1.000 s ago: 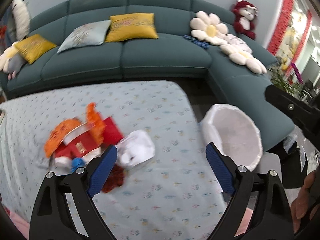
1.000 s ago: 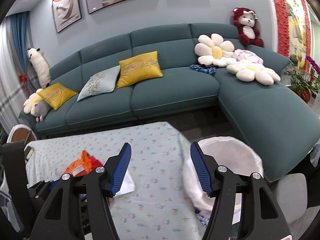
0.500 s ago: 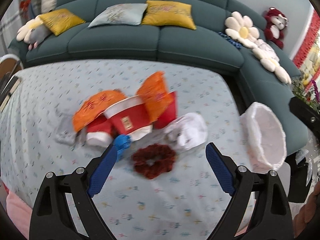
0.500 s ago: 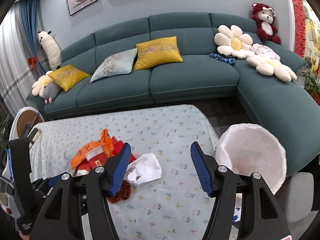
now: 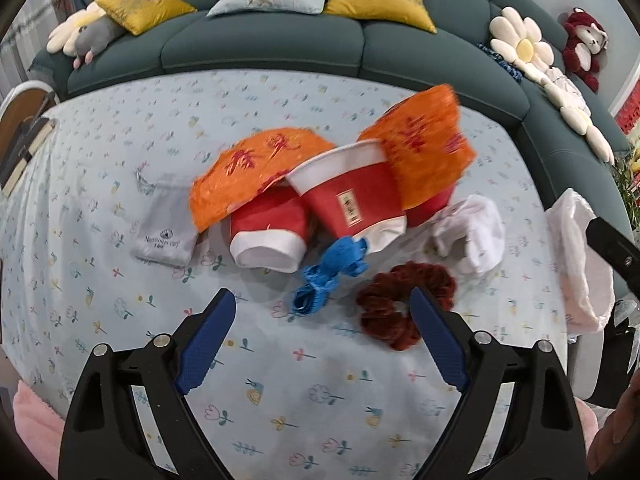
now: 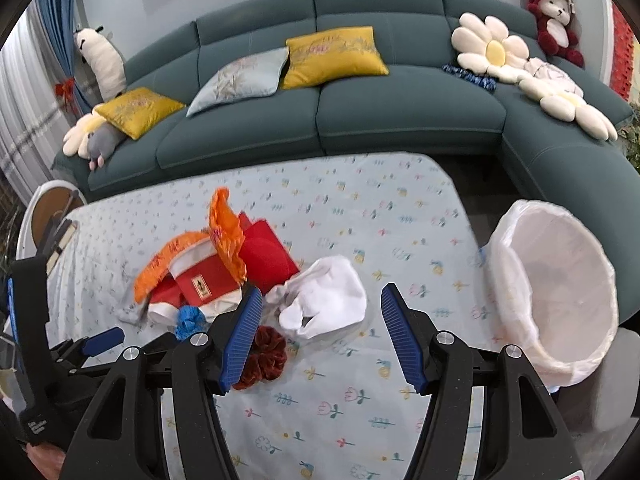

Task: Collect trash
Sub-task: 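Return to the table and grasp the blue tape measure with the left tool, then grasp the white glove with the right tool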

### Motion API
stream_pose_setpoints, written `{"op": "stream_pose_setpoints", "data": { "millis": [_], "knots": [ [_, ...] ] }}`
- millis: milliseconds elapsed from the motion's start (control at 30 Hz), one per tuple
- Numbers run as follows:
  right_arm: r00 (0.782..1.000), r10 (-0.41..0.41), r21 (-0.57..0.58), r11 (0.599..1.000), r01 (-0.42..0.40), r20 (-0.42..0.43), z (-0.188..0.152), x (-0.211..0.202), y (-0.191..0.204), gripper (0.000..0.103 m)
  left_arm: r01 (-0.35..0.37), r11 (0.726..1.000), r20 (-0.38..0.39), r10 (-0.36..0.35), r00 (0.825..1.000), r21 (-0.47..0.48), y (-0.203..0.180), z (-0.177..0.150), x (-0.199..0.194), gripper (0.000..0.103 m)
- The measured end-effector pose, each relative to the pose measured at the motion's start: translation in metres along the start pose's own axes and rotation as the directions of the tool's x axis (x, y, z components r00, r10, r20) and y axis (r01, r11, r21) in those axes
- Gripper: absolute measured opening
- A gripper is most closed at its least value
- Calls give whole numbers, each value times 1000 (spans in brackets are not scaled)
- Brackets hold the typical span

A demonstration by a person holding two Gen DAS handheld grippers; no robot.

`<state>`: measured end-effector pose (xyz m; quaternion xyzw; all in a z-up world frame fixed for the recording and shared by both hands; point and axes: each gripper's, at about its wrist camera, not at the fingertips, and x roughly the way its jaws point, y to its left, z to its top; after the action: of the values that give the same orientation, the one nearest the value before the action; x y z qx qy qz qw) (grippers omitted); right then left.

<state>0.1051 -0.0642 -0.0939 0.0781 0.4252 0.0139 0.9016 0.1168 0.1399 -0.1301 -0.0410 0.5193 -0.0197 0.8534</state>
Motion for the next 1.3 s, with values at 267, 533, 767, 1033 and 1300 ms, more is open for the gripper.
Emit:
{"op": "stream_pose_setpoints", "data": {
  "millis": [267,533,767,1033,1300],
  "knots": [
    [998,-18,-7,1000,17,-66,-5,46,8,60,13,1000,-56,-14,998,-22,12,2,34,73],
    [991,-36,1,999,36,-126,-5,89,7,60,45,998,-103,-48,994,-32,15,2,59,55],
    [983,-37,15,999,40,-181,-13,115,4,56,68,997,-123,-72,990,-33,11,-3,66,27],
    [973,-2,12,1000,5,-233,-25,123,4,7,74,995,-114,-81,990,-59,9,-5,58,17],
    [990,28,36,999,-23,-140,-9,83,-4,4,92,995,-51,-94,994,-48,-3,4,23,16]
  ]
}}
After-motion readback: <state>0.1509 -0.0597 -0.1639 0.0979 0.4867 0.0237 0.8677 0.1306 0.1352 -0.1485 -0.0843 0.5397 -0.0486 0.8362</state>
